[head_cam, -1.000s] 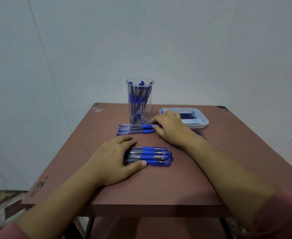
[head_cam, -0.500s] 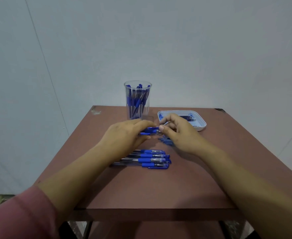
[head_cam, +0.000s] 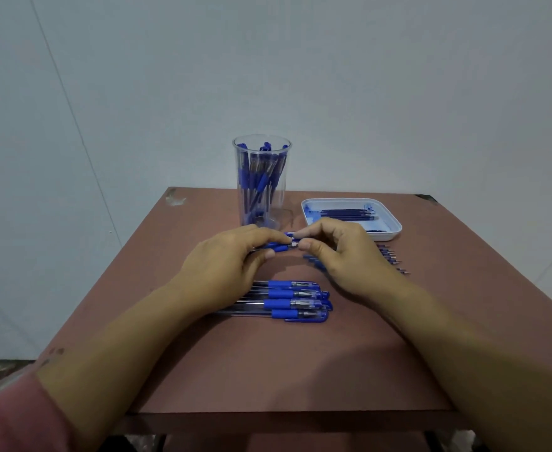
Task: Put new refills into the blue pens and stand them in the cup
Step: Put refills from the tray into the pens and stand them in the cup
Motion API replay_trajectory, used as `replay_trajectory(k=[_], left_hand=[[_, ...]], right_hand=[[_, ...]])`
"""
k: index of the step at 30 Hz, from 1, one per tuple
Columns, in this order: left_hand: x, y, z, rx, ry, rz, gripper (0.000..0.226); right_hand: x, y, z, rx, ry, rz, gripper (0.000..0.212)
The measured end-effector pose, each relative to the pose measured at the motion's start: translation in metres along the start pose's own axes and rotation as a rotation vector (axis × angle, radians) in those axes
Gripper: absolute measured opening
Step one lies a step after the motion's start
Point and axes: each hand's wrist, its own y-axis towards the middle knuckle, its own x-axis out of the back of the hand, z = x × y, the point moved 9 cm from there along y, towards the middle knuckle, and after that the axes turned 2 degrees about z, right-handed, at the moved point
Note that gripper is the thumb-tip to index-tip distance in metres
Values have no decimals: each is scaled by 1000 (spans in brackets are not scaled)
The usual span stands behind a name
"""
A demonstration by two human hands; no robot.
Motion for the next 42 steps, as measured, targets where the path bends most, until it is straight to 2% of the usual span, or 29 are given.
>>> replay_trajectory(k=[10, 16, 21, 27, 29, 32, 37, 41, 42], left_hand=[[-8, -1, 10, 67, -43, 132, 45], [1, -3, 8, 27, -87, 48, 45], [8, -4, 19, 48, -175, -41, 31], [10, -2, 22, 62, -191, -53, 26], [11, -1, 23, 64, -176, -53, 27], [12, -1, 22, 57, -164, -57, 28], [12, -1, 16, 16, -169, -63, 28], [10, 0, 17, 9, -179, -53, 26], [9, 0, 18, 10, -183, -52, 25]], right_hand=[[12, 1, -11, -19, -34, 3, 24], [20, -1, -12, -3, -283, -16, 18], [-3, -5, 9, 123, -480, 87, 10], [-17, -4, -1, 59, -562, 201, 12], [-11, -2, 1, 63, -549, 151, 10], [1, -2, 4, 31, -379, 48, 13], [-12, -1, 10, 79, -330, 64, 27], [-9, 1, 7, 104, -311, 13, 3], [-7, 1, 7, 112, -307, 0, 4]])
